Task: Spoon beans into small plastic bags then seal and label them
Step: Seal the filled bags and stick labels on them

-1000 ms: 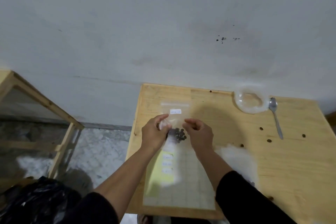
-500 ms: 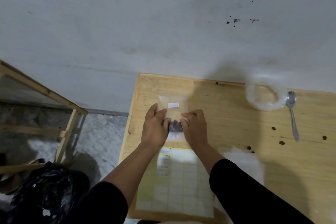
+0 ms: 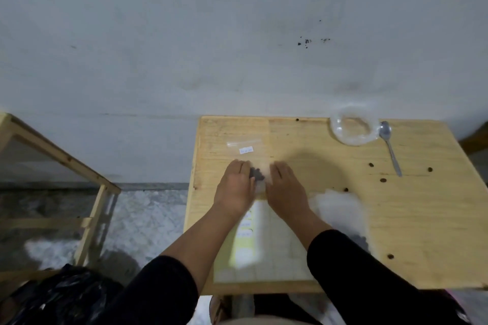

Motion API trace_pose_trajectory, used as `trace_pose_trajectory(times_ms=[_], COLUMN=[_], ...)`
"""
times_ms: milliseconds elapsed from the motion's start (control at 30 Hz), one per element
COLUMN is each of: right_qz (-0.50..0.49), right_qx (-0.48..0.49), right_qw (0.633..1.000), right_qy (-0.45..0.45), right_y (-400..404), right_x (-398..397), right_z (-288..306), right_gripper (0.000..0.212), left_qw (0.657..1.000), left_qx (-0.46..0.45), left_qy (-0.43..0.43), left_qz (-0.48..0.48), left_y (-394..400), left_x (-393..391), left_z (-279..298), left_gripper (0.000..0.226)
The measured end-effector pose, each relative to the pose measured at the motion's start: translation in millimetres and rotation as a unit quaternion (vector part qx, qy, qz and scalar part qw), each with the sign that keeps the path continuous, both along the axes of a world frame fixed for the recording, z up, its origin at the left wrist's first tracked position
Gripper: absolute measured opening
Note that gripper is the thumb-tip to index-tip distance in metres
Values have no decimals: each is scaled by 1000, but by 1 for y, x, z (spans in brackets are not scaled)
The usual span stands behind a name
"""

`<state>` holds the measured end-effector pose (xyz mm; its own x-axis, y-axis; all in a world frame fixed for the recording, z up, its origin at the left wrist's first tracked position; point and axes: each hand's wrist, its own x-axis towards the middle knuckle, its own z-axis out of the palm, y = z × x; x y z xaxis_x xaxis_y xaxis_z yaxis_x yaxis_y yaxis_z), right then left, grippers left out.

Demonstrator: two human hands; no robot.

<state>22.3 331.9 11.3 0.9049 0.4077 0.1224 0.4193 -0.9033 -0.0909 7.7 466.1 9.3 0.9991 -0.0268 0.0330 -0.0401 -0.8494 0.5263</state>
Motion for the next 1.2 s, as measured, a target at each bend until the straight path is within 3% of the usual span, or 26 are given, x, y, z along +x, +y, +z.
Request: trace_pose_trajectory(times_ms=[67,133,200,300,467,633,933,1067,1200], right_qz=[-41,-93,-143,-200,-280,-307,-300,-279,-243], right_qx=[12,35,69,79,61,90,191,260,289], right_qw=[999,994,986,973,952,937,929,922,922], right_qy=[8,38,44,85,107,139,103,68,82], right_y=[-10,-26,-46,-80,-129,-151,-164,-157,-127], right_x=[-16,-30,-45,-68,-94,-101,-95,-89,-84], right_z=[11,12,12,15,10,3,2,13,28], right_gripper=[35,51,52,52,50,41,41,37,37], left_qw=[999,997,993,993,987,981,988,984,961], left_qx=[-23,10,39,-27,-65,-77,-116,-171,-271], left_qy=[-19,-14,-27,-13,84,132,70,8,44], left_qz=[-28,-75,-112,-117,-124,-117,-70,-42,15], left_y=[-11,-26,-41,-70,-112,-136,-149,-139,-111], left_x=[-9,-21,-33,-49,-60,-61,-60,-54,-54], left_z=[7,14,10,5,-4,-12,-10,3,18], left_gripper=[25,24,32,41,49,52,46,35,28])
